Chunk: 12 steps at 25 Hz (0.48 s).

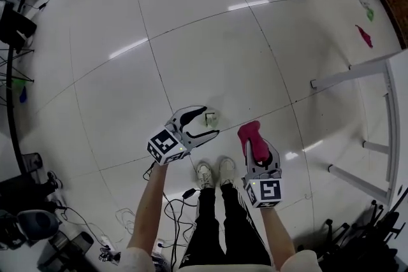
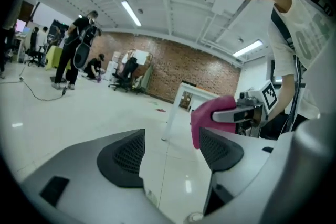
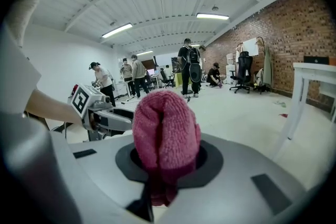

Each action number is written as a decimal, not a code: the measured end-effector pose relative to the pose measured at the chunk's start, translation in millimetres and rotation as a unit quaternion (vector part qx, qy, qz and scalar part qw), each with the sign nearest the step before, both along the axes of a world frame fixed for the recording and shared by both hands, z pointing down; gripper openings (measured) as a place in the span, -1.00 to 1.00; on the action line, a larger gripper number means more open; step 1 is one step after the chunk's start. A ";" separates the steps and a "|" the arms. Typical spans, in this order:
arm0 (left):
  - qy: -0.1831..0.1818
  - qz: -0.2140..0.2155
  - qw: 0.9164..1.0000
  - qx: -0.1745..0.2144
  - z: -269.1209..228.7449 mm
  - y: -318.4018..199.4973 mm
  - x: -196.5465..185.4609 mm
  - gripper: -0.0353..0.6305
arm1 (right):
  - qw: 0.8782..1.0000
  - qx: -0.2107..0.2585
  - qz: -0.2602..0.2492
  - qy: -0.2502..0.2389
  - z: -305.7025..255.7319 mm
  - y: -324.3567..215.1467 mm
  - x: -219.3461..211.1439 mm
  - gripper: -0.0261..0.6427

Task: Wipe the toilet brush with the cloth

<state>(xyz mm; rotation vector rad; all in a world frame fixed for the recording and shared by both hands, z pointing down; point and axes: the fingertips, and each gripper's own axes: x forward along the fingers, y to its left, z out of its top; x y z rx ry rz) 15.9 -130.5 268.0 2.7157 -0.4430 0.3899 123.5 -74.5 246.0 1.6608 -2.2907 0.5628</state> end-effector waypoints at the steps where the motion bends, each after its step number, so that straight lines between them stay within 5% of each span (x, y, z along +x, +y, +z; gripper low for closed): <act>1: -0.002 0.006 1.000 -0.012 15.5 -0.3 3.5 0.08 | 1.000 -0.003 0.001 -0.001 6.1 1.1 1.7 -0.72; 6: 0.018 -0.049 0.997 -0.060 97.2 -6.4 0.8 0.08 | 1.000 -0.027 -0.001 -0.013 49.9 11.0 0.3 -0.72; 12: -0.027 -0.040 0.997 -0.066 185.4 5.5 8.7 0.08 | 0.999 -0.046 -0.001 -0.026 105.2 23.7 1.8 -0.72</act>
